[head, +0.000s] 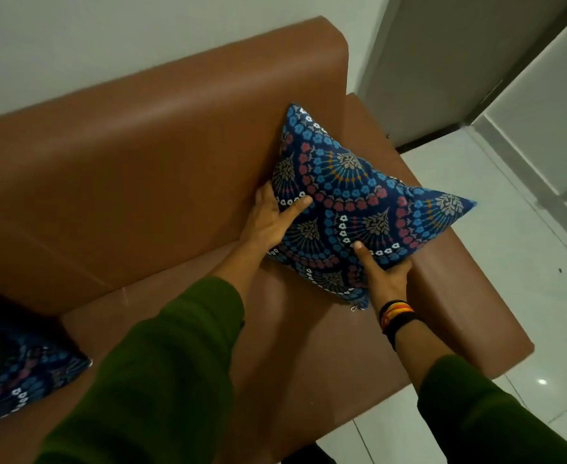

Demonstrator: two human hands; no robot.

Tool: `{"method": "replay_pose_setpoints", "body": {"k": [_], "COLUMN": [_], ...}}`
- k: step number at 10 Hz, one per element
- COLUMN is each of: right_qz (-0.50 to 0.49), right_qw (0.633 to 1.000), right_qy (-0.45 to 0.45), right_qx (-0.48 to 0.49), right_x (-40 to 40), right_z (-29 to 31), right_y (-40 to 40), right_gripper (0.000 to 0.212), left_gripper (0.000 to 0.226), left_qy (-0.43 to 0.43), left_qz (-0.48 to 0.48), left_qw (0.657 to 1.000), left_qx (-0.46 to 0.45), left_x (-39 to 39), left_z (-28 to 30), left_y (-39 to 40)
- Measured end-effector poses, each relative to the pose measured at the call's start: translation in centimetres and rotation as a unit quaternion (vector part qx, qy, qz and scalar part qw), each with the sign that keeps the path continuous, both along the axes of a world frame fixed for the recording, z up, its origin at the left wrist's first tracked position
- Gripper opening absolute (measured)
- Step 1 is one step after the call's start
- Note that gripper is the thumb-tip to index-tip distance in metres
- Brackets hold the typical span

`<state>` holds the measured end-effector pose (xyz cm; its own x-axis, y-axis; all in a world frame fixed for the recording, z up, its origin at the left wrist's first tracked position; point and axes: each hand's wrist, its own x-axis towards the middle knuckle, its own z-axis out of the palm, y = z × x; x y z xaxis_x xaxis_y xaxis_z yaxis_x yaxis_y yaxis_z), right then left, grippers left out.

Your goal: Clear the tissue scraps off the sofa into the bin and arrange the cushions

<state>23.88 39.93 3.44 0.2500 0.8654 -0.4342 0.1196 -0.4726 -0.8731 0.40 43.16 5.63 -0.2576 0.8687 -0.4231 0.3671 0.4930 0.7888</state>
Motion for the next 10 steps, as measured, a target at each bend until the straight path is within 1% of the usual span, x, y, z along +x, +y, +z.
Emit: {"method": "replay_pose_setpoints", "body": {"k": [1,2,3,4,5,6,7,8,9,10], "right_qz": [0.022,0.075,0.162,0.251,0.305,0.328,0.318,0.298,0.316,0.330], "right_qw": [1.000,0.997,0.986,0.967,0.952,0.944,0.948,0.954,0.949,0.944], "right_qy": [0.016,0.016,0.013,0.020,0.022,0.018,0.022,0.003,0.000,-0.009], "right_qx": [0.016,0.022,0.027,0.026,0.022,0.009,0.013,0.016,0.010,0.030], "right_x": [-0.1,-2.0,-5.5,-10.0,-13.5,-14.9,-14.7,-14.2,-14.6,-13.6], "right_z": [0.8,3.2,5.6,6.4,5.2,3.8,3.5,3.7,5.9,7.2], "right_y": [-0.1,0.3,0.8,1.2,1.1,0.8,1.0,0.5,0.6,-2.3], "right_gripper": [0.095,0.091,0.089,0.092,0.092,0.087,0.089,0.091,0.077,0.070], "left_gripper": [0.098,0.073,0.078,0.072,0.069,0.068,0.075,0.082,0.101,0.116], "left_qy": [-0.032,-0.023,-0.013,-0.004,0.017,0.005,-0.004,-0.032,-0.060,-0.017], "left_qz": [0.036,0.143,0.242,0.304,0.328,0.325,0.314,0.297,0.254,0.250], "left_qw": [0.998,0.987,0.967,0.949,0.939,0.942,0.946,0.953,0.965,0.967], "left_qx": [0.041,0.072,0.079,0.089,0.099,0.085,0.085,0.060,0.008,-0.044], "left_x": [0.0,-0.8,-2.5,-5.3,-7.9,-8.9,-8.6,-8.0,-8.4,-9.3], "left_z": [1.2,2.4,2.8,2.8,1.1,-0.9,-0.7,-0.6,0.2,0.9], "left_y": [-2.0,-6.4,-11.3,-14.6,-16.6,-18.0,-18.0,-17.7,-17.8,-18.8]}}
